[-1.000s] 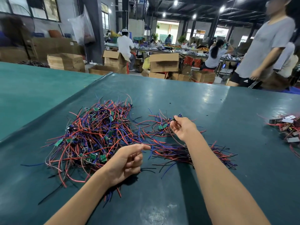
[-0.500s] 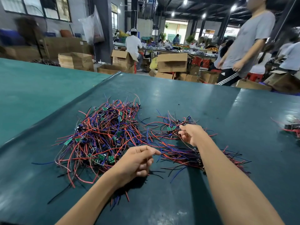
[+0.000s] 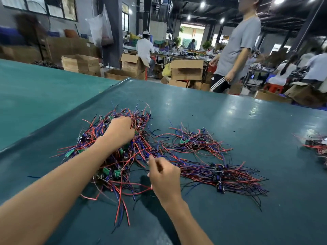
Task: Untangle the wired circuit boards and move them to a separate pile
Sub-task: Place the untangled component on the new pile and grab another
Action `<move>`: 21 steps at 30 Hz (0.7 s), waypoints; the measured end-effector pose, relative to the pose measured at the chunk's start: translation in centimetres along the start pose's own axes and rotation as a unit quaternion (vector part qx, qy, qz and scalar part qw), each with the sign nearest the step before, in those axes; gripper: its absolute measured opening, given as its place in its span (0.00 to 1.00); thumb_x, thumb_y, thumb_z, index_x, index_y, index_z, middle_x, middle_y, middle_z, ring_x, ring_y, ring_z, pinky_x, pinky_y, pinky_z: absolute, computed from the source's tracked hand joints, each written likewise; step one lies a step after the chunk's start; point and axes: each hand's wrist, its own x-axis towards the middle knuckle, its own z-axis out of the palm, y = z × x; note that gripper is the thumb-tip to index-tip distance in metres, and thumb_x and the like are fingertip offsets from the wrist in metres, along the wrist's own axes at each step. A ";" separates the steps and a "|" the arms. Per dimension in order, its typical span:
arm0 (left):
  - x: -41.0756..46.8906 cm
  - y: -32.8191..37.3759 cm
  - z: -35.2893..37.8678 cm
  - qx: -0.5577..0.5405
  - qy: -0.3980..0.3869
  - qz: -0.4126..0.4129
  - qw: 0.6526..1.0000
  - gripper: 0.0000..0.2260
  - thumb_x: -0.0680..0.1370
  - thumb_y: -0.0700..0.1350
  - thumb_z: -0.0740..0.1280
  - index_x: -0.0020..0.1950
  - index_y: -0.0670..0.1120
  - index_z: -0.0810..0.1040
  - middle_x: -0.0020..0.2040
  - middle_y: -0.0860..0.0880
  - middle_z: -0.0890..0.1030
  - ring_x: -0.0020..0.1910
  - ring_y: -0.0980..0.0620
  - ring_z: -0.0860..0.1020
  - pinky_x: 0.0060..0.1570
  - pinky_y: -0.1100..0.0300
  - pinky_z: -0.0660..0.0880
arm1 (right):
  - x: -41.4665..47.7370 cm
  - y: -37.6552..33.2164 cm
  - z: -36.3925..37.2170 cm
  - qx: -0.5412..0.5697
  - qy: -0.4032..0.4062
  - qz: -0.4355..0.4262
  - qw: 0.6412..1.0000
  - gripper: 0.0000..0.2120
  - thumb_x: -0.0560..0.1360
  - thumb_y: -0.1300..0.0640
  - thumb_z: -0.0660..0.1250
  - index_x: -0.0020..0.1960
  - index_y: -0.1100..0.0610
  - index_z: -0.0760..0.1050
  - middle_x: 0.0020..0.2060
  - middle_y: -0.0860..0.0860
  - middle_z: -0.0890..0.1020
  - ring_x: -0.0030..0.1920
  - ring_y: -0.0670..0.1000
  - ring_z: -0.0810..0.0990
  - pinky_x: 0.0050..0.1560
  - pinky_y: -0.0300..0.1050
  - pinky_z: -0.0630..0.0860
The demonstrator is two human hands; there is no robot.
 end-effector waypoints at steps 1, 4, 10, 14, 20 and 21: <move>0.2 -0.2 0.3 0.056 -0.043 0.001 0.998 0.10 0.78 0.44 0.66 0.51 0.37 0.78 0.54 0.38 0.81 0.52 0.39 0.79 0.55 0.49 0.77 | -0.2 0.2 -0.1 0.004 0.013 -0.021 1.000 0.21 0.82 0.49 0.63 0.36 0.61 0.73 0.27 0.57 0.77 0.28 0.61 0.75 0.31 0.60 0.72; 0.4 -0.8 1.5 0.081 -0.063 -0.007 0.995 0.07 0.78 0.43 0.67 0.44 0.40 0.74 0.52 0.37 0.80 0.52 0.36 0.78 0.51 0.48 0.77 | -0.6 0.3 -0.4 0.002 0.022 -0.062 0.998 0.21 0.82 0.48 0.62 0.34 0.58 0.71 0.25 0.55 0.75 0.26 0.56 0.72 0.28 0.57 0.69; 0.5 -0.5 2.4 0.052 -0.044 -0.056 0.996 0.17 0.84 0.53 0.59 0.57 0.38 0.74 0.58 0.34 0.78 0.57 0.33 0.77 0.54 0.46 0.73 | -0.6 0.1 -0.4 -0.018 0.030 -0.080 0.996 0.21 0.82 0.49 0.63 0.32 0.54 0.67 0.24 0.49 0.70 0.25 0.48 0.66 0.26 0.44 0.60; 0.3 -0.5 2.3 -0.005 0.001 -0.063 0.998 0.06 0.80 0.42 0.62 0.43 0.43 0.70 0.46 0.39 0.81 0.40 0.40 0.76 0.40 0.51 0.72 | -0.8 0.2 -0.6 -0.010 0.020 -0.083 0.996 0.21 0.83 0.49 0.63 0.33 0.57 0.69 0.25 0.53 0.72 0.25 0.52 0.67 0.26 0.47 0.62; -0.3 -0.2 1.1 -0.038 -0.051 -0.077 0.995 0.12 0.72 0.40 0.66 0.54 0.43 0.70 0.45 0.43 0.80 0.45 0.41 0.77 0.45 0.51 0.76 | -0.7 0.4 -0.6 0.003 0.025 -0.062 0.998 0.22 0.82 0.48 0.63 0.33 0.59 0.70 0.26 0.56 0.74 0.28 0.57 0.71 0.30 0.57 0.68; -0.4 0.0 0.7 -0.043 -0.055 -0.077 0.995 0.11 0.72 0.40 0.66 0.53 0.43 0.70 0.44 0.43 0.79 0.44 0.41 0.77 0.45 0.52 0.75 | -0.7 0.3 -0.6 0.004 0.026 -0.061 0.998 0.22 0.82 0.48 0.64 0.34 0.59 0.71 0.26 0.55 0.75 0.27 0.57 0.72 0.30 0.57 0.68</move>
